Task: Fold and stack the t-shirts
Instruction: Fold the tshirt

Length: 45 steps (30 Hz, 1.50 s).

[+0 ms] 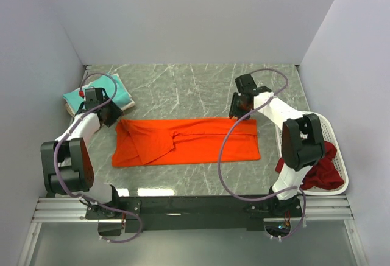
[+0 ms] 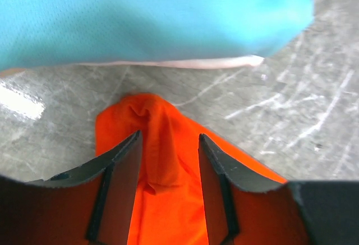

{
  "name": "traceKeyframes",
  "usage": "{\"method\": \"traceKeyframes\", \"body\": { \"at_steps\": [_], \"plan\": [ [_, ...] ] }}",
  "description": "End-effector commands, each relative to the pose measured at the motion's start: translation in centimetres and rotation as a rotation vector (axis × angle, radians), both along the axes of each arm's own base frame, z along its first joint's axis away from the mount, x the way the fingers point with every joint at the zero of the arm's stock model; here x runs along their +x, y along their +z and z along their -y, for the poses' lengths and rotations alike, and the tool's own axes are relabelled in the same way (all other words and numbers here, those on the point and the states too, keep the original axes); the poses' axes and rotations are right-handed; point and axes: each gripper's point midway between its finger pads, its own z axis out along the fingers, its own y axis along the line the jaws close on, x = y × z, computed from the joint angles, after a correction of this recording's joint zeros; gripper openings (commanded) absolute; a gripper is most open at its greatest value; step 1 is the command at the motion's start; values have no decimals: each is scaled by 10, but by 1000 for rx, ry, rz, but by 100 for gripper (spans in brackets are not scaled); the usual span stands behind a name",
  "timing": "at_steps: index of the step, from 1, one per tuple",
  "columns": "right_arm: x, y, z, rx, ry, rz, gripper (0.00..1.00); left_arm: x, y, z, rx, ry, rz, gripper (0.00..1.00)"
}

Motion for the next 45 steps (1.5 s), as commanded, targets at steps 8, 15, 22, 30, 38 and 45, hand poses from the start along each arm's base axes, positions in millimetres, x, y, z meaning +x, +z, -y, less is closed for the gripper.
{"method": "traceKeyframes", "body": {
  "at_steps": [8, 15, 22, 30, 38, 45],
  "plan": [
    [-1, 7, -20, 18, 52, 23, 45, 3, 18, 46, -92, -61, 59, 50],
    [-17, -25, -21, 15, 48, -81, 43, -5, -12, 64, -139, -77, -18, 50],
    [-37, -37, -15, -4, 32, -142, 42, -32, -54, 59, -107, -69, -131, 49],
    [-55, -46, -7, -30, 9, -199, 41, -38, -75, 54, -75, -73, -190, 49],
    [-86, -55, 9, -79, -39, -281, 41, -6, -82, 68, -17, -176, -227, 49],
    [-127, -56, 17, -62, -88, -340, 41, 39, -85, 101, 31, -293, -238, 49]
  ]
}}
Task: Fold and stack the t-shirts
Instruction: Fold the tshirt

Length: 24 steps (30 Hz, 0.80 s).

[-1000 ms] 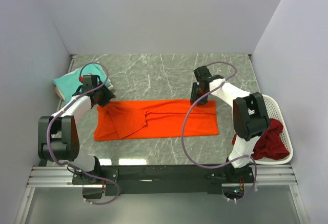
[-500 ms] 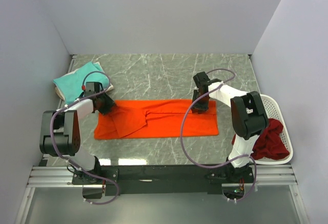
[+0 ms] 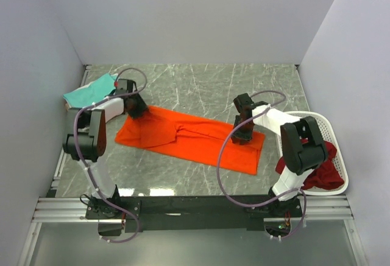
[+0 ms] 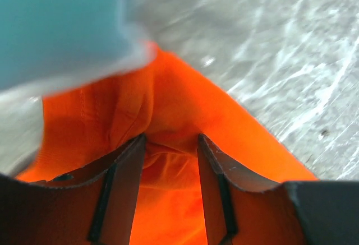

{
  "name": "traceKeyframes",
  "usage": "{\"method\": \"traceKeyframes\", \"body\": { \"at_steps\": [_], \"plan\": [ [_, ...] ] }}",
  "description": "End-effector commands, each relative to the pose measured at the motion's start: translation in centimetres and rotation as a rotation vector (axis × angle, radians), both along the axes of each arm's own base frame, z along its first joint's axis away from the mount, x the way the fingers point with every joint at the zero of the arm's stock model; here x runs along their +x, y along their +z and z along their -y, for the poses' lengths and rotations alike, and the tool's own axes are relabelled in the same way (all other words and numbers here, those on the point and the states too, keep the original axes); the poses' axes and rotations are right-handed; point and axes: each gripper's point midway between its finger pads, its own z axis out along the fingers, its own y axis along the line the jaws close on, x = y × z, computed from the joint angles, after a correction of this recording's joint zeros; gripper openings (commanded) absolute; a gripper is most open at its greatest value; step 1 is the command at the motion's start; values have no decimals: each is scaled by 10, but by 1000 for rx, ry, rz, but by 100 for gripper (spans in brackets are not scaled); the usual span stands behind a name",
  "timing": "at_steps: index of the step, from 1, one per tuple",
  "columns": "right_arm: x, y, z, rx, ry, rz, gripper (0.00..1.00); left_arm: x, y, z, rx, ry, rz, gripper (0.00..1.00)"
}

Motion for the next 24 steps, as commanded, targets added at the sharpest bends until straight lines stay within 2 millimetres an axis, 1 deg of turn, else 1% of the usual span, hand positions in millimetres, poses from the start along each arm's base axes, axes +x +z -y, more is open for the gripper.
{"method": "traceKeyframes", "body": {
  "at_steps": [1, 2, 3, 4, 5, 6, 7, 8, 10, 11, 13, 14, 16, 17, 19, 20, 21, 24],
  "plan": [
    [-44, -6, 14, -42, -36, -107, 41, -13, -35, 12, 77, -85, -138, 49],
    [-47, -4, 14, -38, -39, -98, 41, -3, -36, 16, 77, -96, -136, 50],
    [-57, -7, 13, -24, -38, -119, 41, 1, -36, 20, 83, -106, -135, 50],
    [-61, -7, 12, -18, -43, -123, 41, 2, -38, 26, 88, -127, -144, 50],
    [-63, -6, 11, -12, -44, -119, 41, 13, -37, 31, 88, -136, -136, 50],
    [-70, -7, 12, -17, -43, -130, 41, 17, -38, 34, 90, -148, -135, 50],
    [-75, -8, 9, -16, -39, -138, 41, 16, -46, 40, 96, -163, -160, 50],
    [-78, -7, 7, -13, -38, -134, 41, 30, -37, 45, 96, -173, -131, 50],
    [-87, -9, 4, -13, -39, -147, 41, 37, -39, 55, 102, -207, -133, 51],
    [-92, -9, -1, -8, -27, -154, 41, 46, -38, 61, 100, -221, -129, 51],
    [-100, -12, -5, 1, -36, -162, 41, 54, -38, 73, 100, -258, -124, 52],
    [-105, -13, -9, 6, -27, -166, 41, 64, -38, 79, 99, -271, -118, 52],
    [-114, -15, -15, 21, -29, -178, 41, 72, -40, 89, 105, -299, -113, 53],
    [-118, -15, -19, 24, -13, -179, 41, 83, -40, 95, 101, -308, -99, 53],
    [-126, -16, -26, 37, -10, -190, 41, 89, -42, 104, 97, -329, -99, 53],
    [-128, -16, -29, 43, -4, -188, 41, 97, -42, 111, 85, -341, -83, 53],
    [-133, -16, -36, 56, 19, -195, 41, 101, -42, 115, 83, -348, -73, 54],
    [-141, -14, -48, 75, 38, -204, 41, 112, -43, 128, 74, -371, -48, 54]
  ]
}}
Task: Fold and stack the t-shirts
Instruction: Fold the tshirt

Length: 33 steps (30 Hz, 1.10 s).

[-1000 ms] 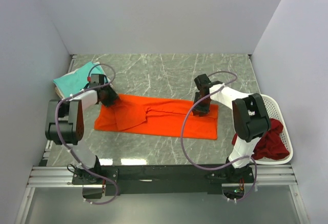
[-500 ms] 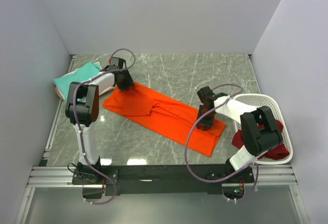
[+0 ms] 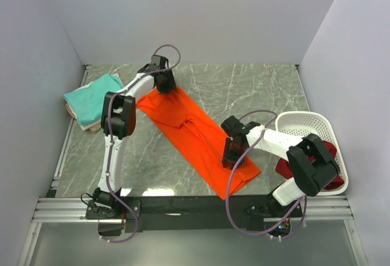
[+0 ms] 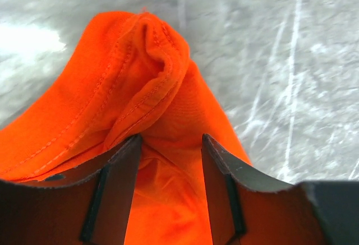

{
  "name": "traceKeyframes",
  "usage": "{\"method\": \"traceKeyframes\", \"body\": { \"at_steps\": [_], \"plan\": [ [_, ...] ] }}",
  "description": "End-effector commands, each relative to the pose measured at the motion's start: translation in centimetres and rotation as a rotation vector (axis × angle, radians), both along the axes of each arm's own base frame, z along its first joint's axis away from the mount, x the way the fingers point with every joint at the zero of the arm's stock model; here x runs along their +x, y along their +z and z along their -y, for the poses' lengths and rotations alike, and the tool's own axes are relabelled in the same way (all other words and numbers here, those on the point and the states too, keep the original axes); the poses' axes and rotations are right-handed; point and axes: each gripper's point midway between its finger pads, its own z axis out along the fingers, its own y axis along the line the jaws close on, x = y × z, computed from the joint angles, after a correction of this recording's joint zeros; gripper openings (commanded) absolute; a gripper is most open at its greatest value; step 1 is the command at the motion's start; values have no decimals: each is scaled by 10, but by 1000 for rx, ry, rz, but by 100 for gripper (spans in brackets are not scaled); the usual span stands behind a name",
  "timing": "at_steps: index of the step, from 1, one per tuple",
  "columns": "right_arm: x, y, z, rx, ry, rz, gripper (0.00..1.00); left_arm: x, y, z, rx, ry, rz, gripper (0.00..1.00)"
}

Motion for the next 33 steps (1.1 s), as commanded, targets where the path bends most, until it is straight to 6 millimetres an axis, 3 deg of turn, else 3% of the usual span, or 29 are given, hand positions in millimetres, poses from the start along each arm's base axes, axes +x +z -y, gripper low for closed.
{"method": "traceKeyframes", "body": {
  "at_steps": [1, 5, 9, 14, 17, 18, 19, 21, 22, 23, 27, 31, 33],
  "plan": [
    [-35, -11, -6, -17, 17, -91, 41, -16, -47, 6, 46, -54, -112, 54],
    [-44, -6, -18, -9, 61, -87, 41, -7, -44, 24, 12, -89, -73, 59],
    [-32, 20, -23, -36, 104, -14, 42, -4, -26, 40, 2, -117, -29, 63],
    [-12, 65, -21, -55, 170, 105, 42, 14, 52, 56, -52, -115, 107, 71],
    [-2, 88, -9, -110, 197, 177, 43, 16, 100, 57, -88, -105, 175, 73],
    [-1, 92, -5, -131, 204, 187, 45, 15, 109, 57, -100, -101, 184, 73],
    [-1, 92, -3, -137, 224, 193, 45, 11, 131, 57, -116, -101, 213, 74],
    [-5, 83, 1, -136, 241, 192, 47, -1, 130, 54, -126, -85, 180, 74],
    [-8, 78, 0, -123, 257, 182, 48, -8, 144, 52, -134, -79, 190, 74],
    [-16, 67, 4, -130, 269, 157, 48, -19, 129, 48, -123, -70, 145, 74],
    [-26, 43, 2, -75, 293, 147, 50, -55, 105, 36, -122, -32, 51, 74],
    [-34, 33, 5, -48, 299, 155, 52, -84, 66, 29, -121, -9, -51, 74],
    [-37, 30, 6, -42, 299, 158, 52, -90, 54, 28, -120, 1, -83, 75]
  ]
}}
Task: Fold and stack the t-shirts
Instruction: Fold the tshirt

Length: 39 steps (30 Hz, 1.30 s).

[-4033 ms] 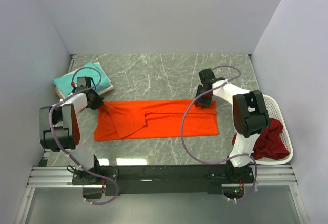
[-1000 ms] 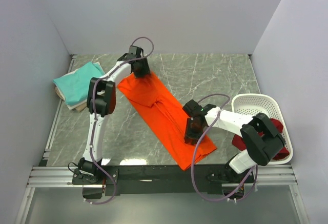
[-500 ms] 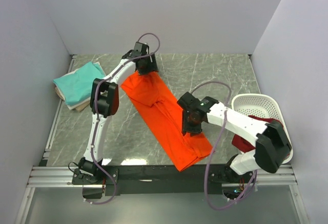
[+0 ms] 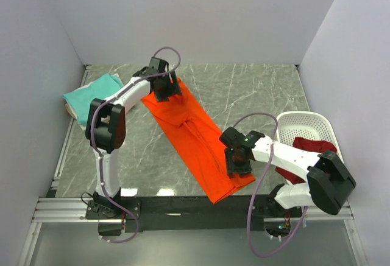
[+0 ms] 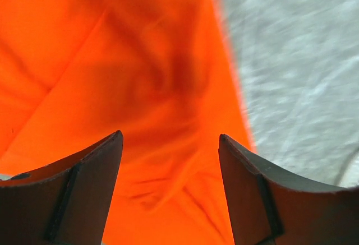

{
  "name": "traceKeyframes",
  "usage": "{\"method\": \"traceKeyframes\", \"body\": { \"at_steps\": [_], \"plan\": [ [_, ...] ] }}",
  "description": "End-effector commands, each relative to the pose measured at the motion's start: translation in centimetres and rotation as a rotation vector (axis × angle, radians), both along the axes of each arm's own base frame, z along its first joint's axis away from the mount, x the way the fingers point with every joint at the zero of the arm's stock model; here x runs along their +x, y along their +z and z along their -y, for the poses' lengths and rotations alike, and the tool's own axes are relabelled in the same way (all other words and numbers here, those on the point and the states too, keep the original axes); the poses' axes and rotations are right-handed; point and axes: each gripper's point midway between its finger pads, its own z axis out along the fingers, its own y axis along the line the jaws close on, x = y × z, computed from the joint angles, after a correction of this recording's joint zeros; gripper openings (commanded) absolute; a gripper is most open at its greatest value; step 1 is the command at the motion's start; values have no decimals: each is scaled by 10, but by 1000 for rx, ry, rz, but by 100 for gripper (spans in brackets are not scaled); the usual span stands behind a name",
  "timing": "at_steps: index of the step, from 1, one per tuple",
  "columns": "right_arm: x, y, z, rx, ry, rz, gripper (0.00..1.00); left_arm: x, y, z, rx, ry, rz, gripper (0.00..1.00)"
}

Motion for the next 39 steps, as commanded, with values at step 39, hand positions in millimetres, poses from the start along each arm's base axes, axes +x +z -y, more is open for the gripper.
{"method": "traceKeyframes", "body": {
  "at_steps": [39],
  "plan": [
    [-20, -8, -113, 187, 180, -74, 13, 54, -115, 14, 123, -188, -8, 77]
  ]
}}
